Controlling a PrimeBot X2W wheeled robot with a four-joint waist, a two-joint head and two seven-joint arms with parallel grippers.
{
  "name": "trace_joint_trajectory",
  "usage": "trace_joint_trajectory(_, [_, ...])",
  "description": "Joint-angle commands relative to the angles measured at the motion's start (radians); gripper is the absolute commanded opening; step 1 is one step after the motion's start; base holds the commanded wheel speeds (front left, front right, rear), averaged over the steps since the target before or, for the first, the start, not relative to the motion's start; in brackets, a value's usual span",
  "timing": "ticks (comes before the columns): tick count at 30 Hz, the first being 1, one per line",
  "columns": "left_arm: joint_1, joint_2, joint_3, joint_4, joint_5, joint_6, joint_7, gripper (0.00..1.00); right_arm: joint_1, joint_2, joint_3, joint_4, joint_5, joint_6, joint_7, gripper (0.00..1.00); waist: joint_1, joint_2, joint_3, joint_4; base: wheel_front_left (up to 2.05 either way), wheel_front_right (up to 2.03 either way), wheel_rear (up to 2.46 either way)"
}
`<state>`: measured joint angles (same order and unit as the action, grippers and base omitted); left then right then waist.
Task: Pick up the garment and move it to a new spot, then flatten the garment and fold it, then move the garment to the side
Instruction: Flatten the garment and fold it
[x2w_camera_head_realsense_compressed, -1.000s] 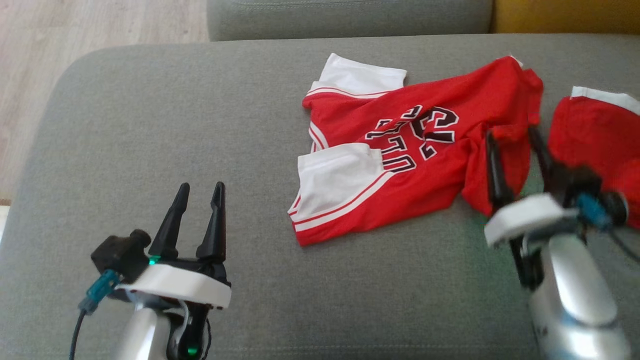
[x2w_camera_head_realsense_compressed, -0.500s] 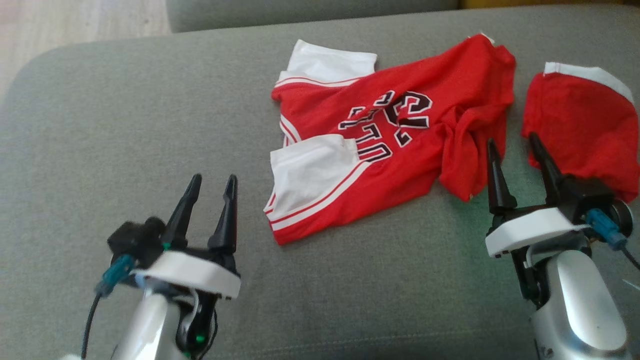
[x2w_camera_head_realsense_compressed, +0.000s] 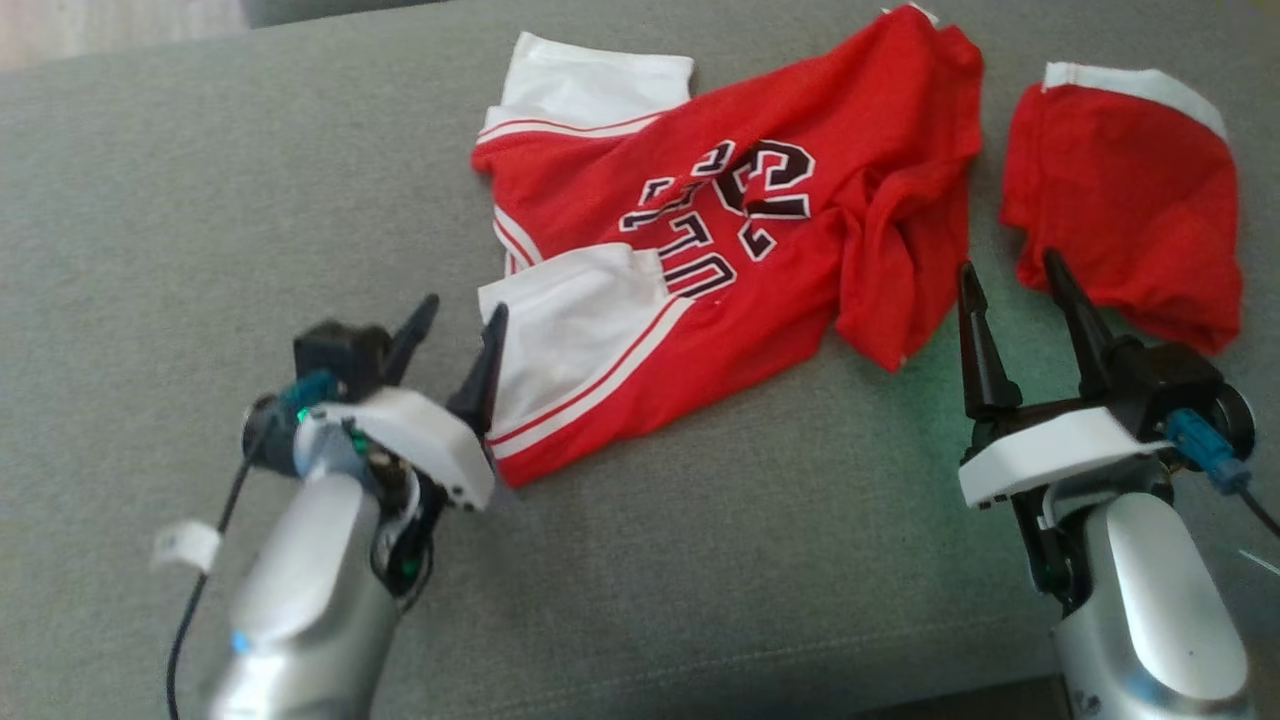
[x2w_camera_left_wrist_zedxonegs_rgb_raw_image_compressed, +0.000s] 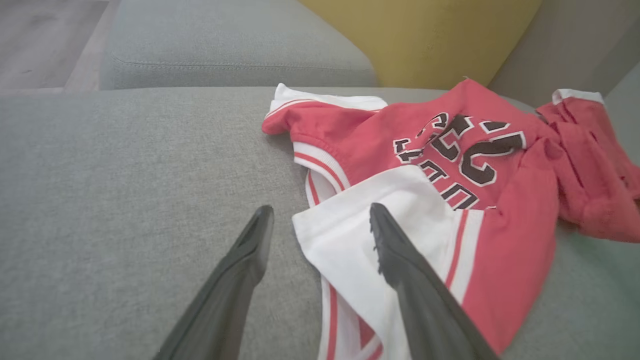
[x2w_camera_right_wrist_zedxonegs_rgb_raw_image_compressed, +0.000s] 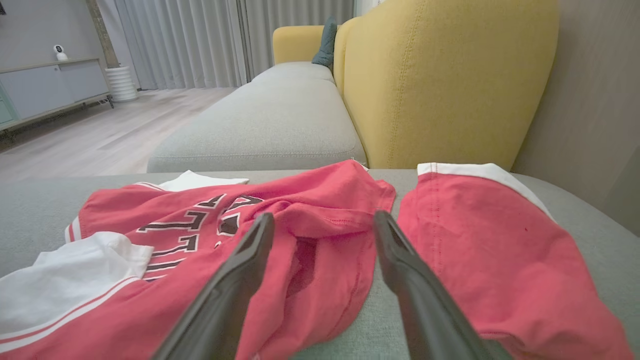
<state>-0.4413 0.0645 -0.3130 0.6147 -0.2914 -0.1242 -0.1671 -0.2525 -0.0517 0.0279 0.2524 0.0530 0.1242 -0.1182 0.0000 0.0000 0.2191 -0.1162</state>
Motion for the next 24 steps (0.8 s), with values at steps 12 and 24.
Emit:
trace_joint_trajectory(12, [-0.185, 0.063, -0.048, 0.220, 0.066, 0.006, 0.009, 1.00, -0.021, 0.001, 0.029, -0.043, 0.008, 0.007, -0.002, 1.00, 0.0000, 0.0000, 0.042, -0.057, 0.00, 0.00, 0.00])
trace_joint_trajectory(24, [-0.263, 0.065, -0.063, 0.367, 0.067, 0.013, -0.056, 1.00, -0.023, 0.001, 0.029, -0.043, 0.009, 0.007, -0.002, 1.00, 0.0000, 0.0000, 0.058, -0.073, 0.00, 0.00, 0.00])
